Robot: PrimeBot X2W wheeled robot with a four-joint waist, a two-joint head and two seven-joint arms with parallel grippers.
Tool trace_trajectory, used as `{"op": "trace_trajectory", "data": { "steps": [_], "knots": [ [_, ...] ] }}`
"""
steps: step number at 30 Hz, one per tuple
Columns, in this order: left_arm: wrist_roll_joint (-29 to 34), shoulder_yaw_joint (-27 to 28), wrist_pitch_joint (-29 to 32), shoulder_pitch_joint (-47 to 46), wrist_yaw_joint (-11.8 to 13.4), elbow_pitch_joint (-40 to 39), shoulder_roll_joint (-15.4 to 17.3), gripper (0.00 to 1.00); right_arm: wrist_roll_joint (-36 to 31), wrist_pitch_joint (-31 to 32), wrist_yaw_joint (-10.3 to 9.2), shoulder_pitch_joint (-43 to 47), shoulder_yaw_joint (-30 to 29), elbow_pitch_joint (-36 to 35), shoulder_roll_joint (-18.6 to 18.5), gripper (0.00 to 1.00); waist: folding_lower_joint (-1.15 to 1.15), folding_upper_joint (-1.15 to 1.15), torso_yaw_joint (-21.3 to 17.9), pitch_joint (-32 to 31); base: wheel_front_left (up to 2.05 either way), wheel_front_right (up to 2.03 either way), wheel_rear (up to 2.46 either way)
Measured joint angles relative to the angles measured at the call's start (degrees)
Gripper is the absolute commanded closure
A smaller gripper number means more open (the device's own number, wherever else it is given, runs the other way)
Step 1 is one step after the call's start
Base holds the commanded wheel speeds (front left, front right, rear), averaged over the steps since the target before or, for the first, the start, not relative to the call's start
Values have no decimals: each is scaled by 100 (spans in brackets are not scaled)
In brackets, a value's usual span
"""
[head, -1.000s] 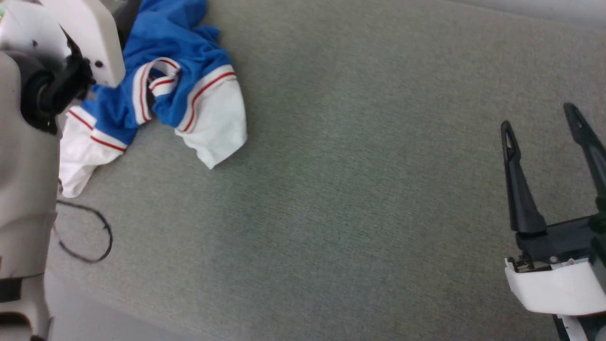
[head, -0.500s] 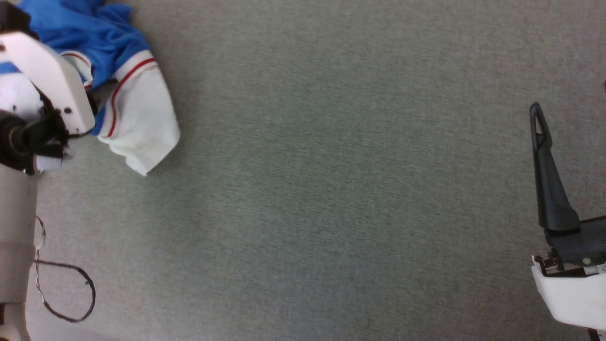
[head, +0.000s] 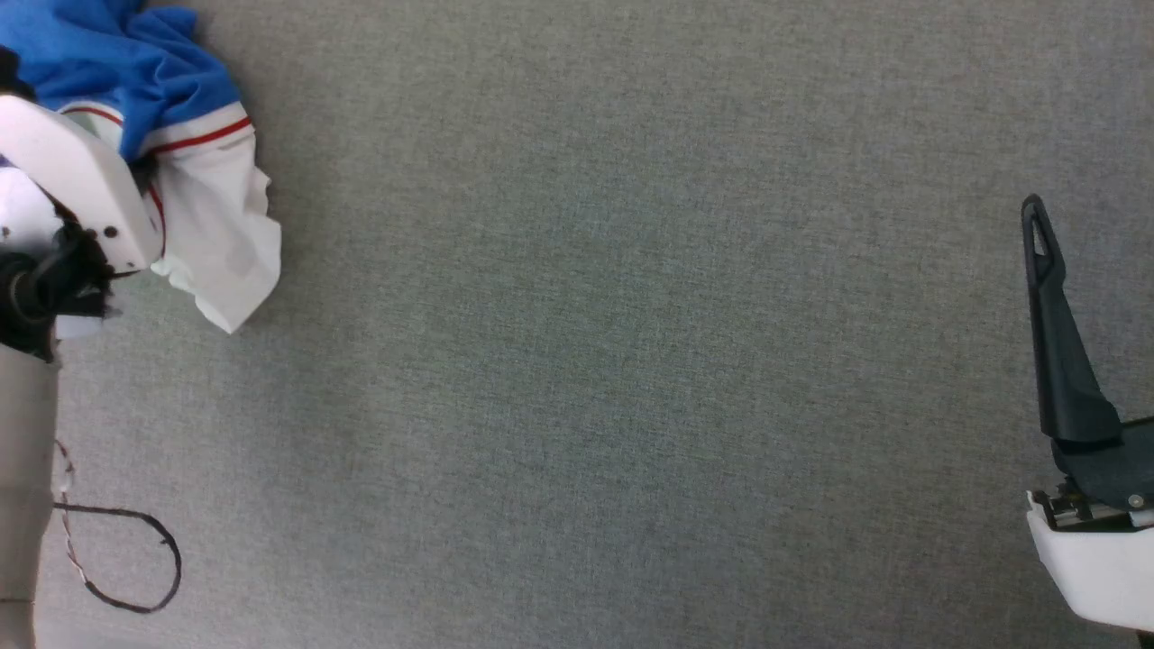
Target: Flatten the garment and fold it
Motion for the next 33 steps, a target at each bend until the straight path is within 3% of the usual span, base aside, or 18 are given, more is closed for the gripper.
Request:
{"op": "trace_trajectory", "data": {
  "steps": [6,11,18,24,33],
  "knots": [
    [177,60,-466,-127,-53,-75,190,100,96,-213,0,-83,-19,216,134,0,-1,0,12,-255,0,0,0],
    [299,7,-677,-660,-258,-437,318,100,144,-514,0,-99,-146,501,379,0,-1,0,28,-582,0,0,0],
    [648,-310,-934,-1631,-330,-939,199,100,249,-1037,0,205,-416,960,753,0,-1,0,57,-1213,0,0,0],
    [878,-613,-899,-2498,-256,-1158,-213,100,416,-1416,0,534,-575,1290,910,0,-2,0,31,-1858,0,0,0],
    [601,-996,-610,-3245,-201,-1215,-1194,100,949,-1666,0,879,-912,1593,927,0,-3,0,-225,-2754,0,0,0]
  ]
}}
